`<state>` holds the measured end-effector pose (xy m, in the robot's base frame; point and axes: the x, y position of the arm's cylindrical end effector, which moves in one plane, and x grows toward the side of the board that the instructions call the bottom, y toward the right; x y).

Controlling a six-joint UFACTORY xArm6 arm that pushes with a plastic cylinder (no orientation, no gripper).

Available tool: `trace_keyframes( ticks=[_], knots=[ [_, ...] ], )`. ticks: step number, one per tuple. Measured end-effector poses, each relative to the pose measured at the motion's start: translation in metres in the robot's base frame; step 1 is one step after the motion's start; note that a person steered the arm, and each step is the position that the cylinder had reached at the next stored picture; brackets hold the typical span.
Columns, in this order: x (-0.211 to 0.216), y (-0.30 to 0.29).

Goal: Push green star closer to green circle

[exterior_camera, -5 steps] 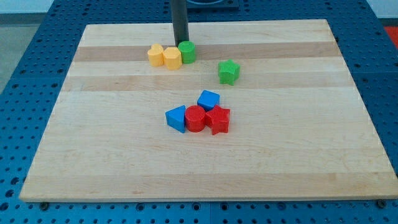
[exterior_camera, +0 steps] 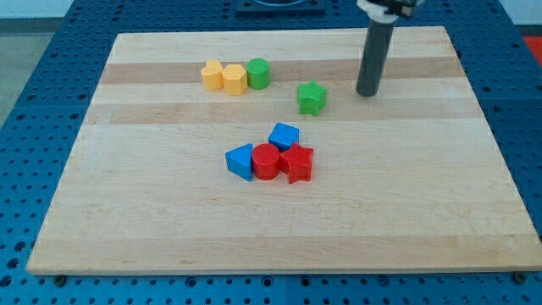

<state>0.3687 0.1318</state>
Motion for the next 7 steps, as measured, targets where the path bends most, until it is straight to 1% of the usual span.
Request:
trace_keyframes(
  ticks=[1, 3, 5, 7],
  knots=[
    [0.037, -0.016],
    [0.021, -0.057],
    [-0.018, -0.075],
    [-0.025, -0.1]
  ],
)
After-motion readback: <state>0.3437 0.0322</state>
